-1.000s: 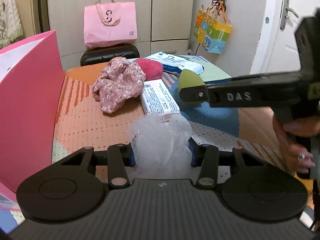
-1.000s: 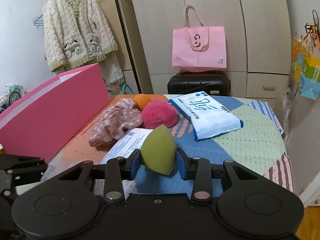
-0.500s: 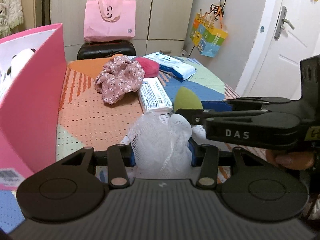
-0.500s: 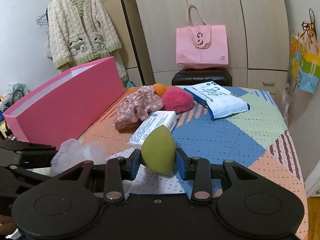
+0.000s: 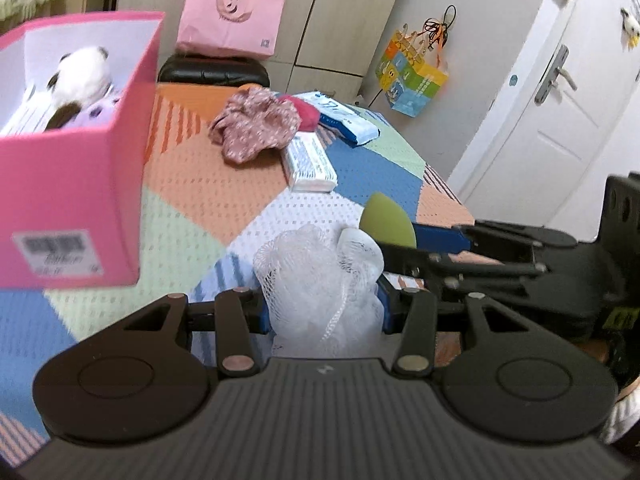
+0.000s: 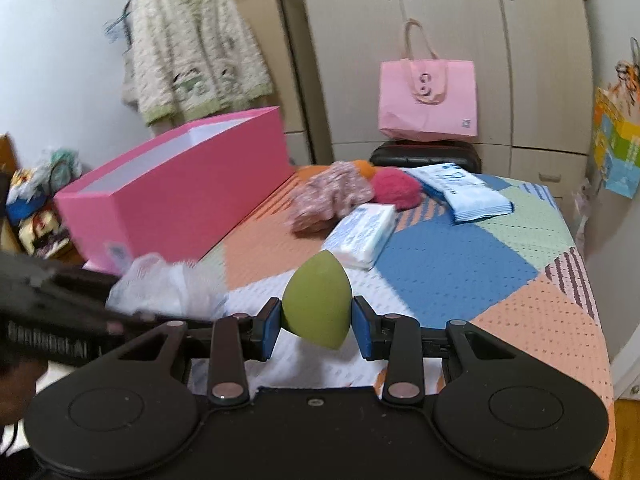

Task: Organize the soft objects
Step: 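Lift the puff with the left gripper while the right gripper carries the green sponge toward the box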

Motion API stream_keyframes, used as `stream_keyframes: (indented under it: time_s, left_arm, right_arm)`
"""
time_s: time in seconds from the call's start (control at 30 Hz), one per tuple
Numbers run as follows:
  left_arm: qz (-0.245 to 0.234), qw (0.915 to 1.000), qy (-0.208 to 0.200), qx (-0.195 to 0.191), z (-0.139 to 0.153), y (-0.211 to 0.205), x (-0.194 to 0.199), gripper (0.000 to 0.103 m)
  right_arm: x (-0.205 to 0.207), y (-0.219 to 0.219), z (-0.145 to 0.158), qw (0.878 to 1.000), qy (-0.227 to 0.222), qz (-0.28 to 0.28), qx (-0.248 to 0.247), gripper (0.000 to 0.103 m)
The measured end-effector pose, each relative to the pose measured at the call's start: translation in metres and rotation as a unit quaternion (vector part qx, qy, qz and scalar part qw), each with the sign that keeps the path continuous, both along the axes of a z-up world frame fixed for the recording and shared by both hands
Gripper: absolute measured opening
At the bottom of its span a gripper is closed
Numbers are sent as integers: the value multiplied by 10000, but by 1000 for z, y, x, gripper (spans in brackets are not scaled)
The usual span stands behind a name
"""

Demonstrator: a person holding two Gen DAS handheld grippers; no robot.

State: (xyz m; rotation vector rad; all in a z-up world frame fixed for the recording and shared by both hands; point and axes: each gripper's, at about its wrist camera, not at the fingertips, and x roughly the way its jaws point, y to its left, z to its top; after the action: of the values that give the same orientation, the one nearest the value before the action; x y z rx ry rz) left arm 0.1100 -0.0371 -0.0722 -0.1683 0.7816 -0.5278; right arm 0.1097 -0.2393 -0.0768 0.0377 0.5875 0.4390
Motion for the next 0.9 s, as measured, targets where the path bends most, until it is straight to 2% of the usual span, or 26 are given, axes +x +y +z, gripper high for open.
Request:
stream_keyframes:
  time_s: [0.23, 0.43, 0.53, 0.77, 0.9]
  left_arm:
    - [20, 9990, 377, -251, 5, 27, -9, 45]
    - [-212, 9992, 343, 17, 29, 47, -20, 45]
    - [-266, 9993, 245, 95, 44, 59, -24, 45]
    - [-152, 9997, -117, 142, 76, 95, -27, 45]
    - [23, 9987, -469, 180, 93, 117, -27, 45]
  right_arm:
    - [-22, 21, 13, 9982, 40, 478, -366, 43]
    - [-36, 43, 37, 9908, -55, 985, -923, 43]
    - [-39, 53, 51, 9874, -95, 1199, -1025, 43]
    - [-39, 74, 79, 9835, -190, 1647, -727, 43]
    - [-27, 87, 92, 9830, -142, 1766, -489, 43]
